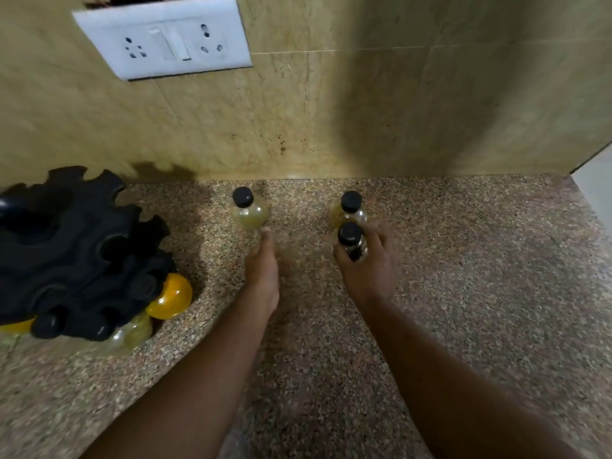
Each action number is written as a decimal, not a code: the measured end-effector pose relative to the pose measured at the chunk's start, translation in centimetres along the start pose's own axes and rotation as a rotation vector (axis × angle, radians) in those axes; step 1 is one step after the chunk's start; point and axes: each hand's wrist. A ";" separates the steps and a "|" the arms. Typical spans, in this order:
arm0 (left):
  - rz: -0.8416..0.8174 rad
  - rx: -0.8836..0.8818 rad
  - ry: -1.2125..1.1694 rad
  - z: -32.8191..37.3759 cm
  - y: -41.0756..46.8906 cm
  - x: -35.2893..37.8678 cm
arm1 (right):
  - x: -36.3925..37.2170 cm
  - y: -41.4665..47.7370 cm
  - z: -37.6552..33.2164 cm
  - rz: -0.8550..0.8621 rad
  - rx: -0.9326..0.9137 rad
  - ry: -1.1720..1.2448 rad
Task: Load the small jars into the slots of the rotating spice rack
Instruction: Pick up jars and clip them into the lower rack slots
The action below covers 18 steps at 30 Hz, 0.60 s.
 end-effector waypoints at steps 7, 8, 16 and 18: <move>0.097 -0.082 -0.485 3.4 -2.3 -6.1 | 2.4 -3.5 -5.4 -0.159 -0.224 -0.047; 0.112 -0.071 -0.555 3.6 -2.4 -7.0 | 2.8 -4.1 -6.3 -0.198 -0.252 -0.051; 0.241 0.002 -0.746 3.1 -3.2 -11.9 | 5.3 -7.2 -12.1 -0.409 -0.461 0.004; 0.289 0.023 -0.754 2.4 -3.6 -13.7 | 6.2 -8.1 -13.3 -0.472 -0.504 -0.003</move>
Point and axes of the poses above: each hand's wrist, its own y-axis towards the middle knuckle, its own x-axis out of the palm, z = x × y, and after that the axes turned 11 degrees about -y, right-handed
